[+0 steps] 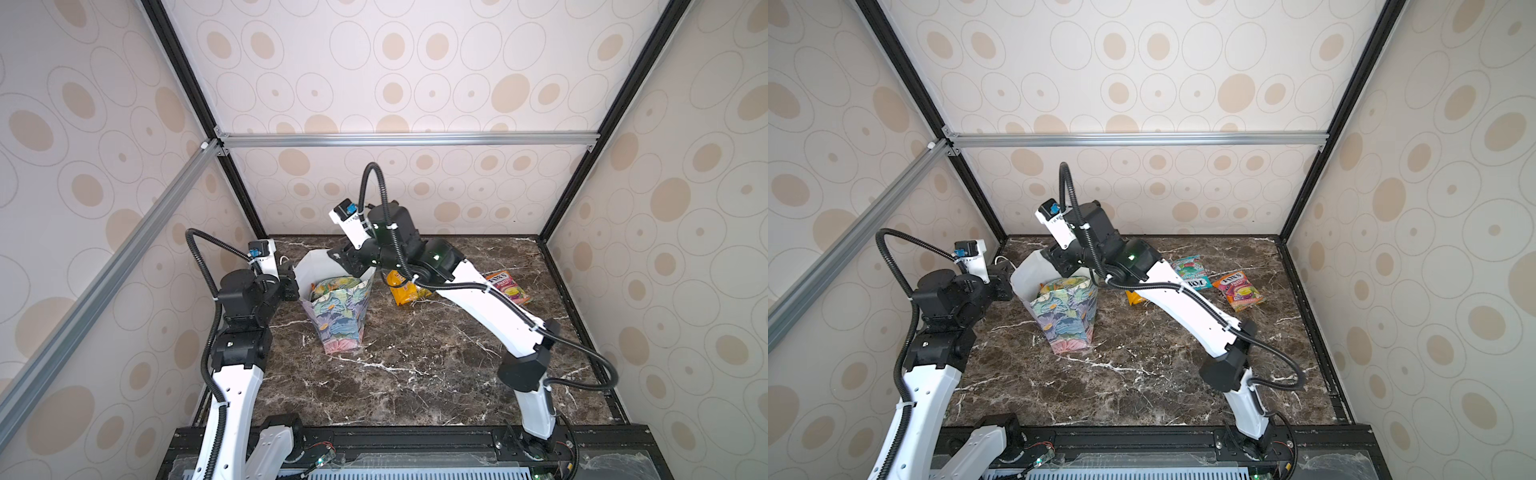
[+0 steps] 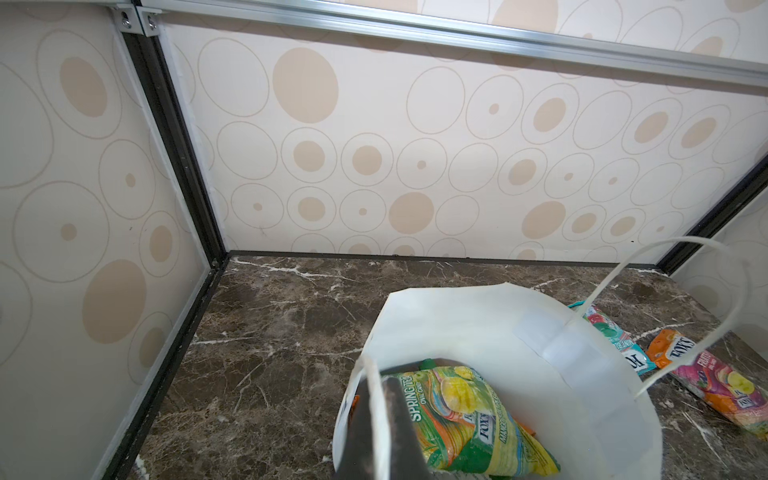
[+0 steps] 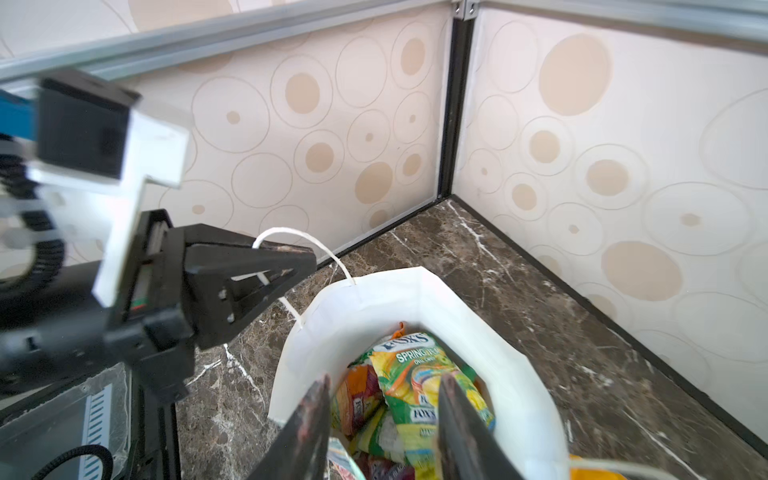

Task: Place the snacks into the paper bag
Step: 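Lower the green packet into the white bag and open the right gripper, then withdraw the right gripper from the bag toward the orange Fox's Fruits packet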

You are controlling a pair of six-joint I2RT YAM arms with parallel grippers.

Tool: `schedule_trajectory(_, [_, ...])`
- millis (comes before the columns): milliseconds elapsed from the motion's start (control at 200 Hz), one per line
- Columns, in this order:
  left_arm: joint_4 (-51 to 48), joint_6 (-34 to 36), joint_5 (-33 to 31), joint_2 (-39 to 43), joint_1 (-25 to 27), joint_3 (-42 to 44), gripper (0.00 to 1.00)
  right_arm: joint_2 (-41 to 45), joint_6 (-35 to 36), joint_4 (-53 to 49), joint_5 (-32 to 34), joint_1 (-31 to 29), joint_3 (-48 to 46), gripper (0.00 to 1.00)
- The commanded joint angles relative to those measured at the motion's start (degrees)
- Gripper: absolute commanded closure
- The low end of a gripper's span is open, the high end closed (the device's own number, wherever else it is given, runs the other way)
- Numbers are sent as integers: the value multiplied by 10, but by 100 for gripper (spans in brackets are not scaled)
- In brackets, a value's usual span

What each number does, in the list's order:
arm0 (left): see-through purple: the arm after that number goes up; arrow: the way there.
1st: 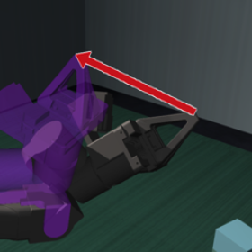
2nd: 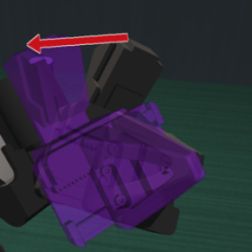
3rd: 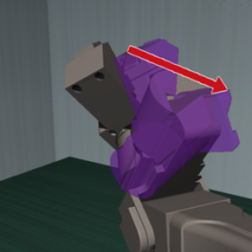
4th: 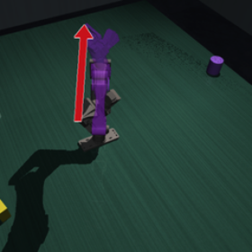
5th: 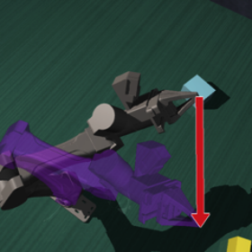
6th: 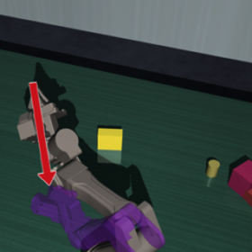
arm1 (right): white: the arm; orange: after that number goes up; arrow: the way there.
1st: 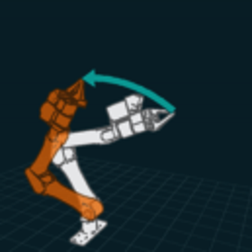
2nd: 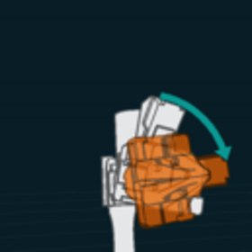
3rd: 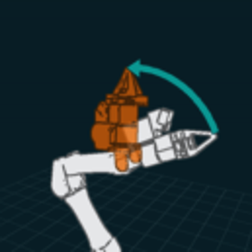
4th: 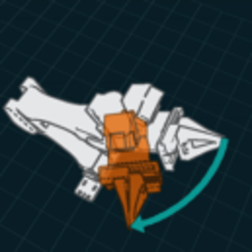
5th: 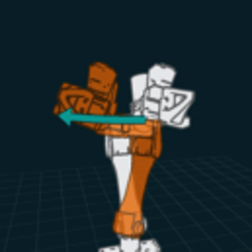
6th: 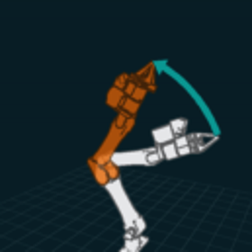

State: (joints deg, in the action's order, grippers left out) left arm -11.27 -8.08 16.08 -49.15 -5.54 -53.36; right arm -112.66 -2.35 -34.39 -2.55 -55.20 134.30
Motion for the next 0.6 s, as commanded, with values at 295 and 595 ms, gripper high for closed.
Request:
schedule_trajectory(295, [19,3,2,17,-5,1,100,134,1,118,50,5,-191,54])
schedule_trajectory(595, [29,-2,-10,23,-4,10,100,313,-10,186,176,31,-446,48])
